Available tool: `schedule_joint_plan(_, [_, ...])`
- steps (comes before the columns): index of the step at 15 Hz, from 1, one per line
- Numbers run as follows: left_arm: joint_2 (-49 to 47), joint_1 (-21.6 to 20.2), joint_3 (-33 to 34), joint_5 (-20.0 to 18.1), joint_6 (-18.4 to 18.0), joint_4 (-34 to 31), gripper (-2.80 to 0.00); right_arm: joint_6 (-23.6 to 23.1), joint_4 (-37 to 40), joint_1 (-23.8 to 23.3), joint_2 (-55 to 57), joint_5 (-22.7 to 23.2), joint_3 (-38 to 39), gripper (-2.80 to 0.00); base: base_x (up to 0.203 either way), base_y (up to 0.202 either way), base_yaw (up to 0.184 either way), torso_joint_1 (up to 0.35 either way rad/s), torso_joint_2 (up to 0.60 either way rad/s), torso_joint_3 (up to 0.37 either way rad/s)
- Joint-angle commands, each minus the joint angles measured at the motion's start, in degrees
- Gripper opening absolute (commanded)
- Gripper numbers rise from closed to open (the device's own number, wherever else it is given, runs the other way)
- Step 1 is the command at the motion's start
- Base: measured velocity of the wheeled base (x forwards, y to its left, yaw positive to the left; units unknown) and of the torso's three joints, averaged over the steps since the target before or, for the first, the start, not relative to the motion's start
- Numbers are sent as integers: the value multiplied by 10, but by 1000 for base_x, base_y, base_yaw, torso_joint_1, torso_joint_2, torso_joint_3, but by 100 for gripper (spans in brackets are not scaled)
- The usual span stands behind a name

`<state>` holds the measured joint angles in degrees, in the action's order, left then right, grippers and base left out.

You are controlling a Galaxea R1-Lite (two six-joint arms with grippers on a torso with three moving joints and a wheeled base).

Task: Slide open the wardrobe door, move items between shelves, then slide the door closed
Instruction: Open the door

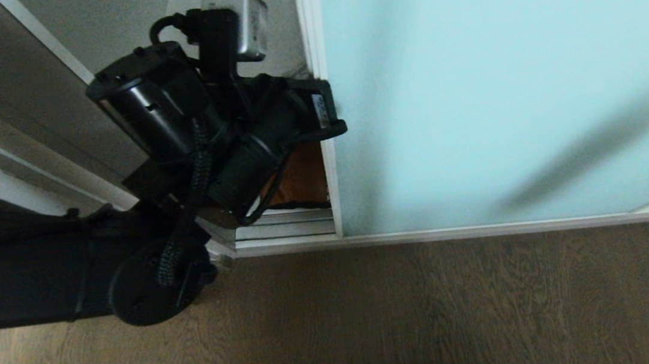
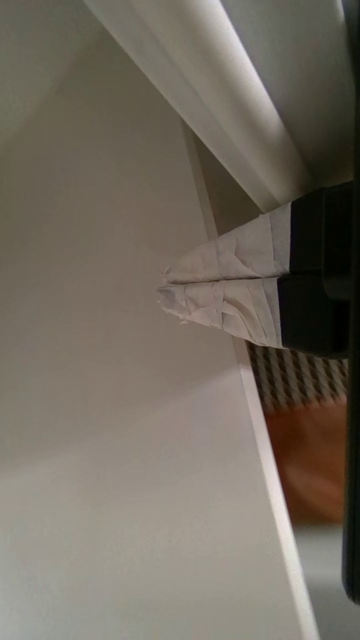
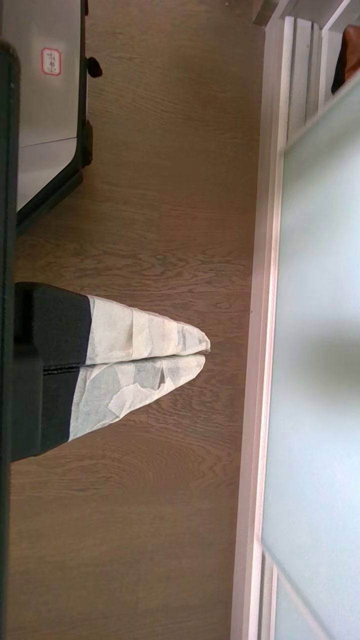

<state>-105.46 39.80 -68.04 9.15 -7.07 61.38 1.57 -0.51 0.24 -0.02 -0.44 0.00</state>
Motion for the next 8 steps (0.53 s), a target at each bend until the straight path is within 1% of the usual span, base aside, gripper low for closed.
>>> schedule_joint_plan(1, [-47, 22, -29, 6, -2, 2, -280, 0, 0, 0, 0, 0, 0, -280, 0, 0, 0, 0, 0, 0])
schedule_joint_plan(3, [-68, 43, -48, 18, -3, 2, -280, 0, 0, 0, 0, 0, 0, -280, 0, 0, 0, 0, 0, 0])
schedule_joint_plan(4, [-74, 47, -56, 28, -4, 2, -280, 0, 0, 0, 0, 0, 0, -280, 0, 0, 0, 0, 0, 0])
schedule_joint_plan(6, [-67, 45, -62, 44, -3, 3, -280, 0, 0, 0, 0, 0, 0, -280, 0, 0, 0, 0, 0, 0])
schedule_joint_plan(8, [-44, 28, -63, 54, -3, 3, -280, 0, 0, 0, 0, 0, 0, -280, 0, 0, 0, 0, 0, 0])
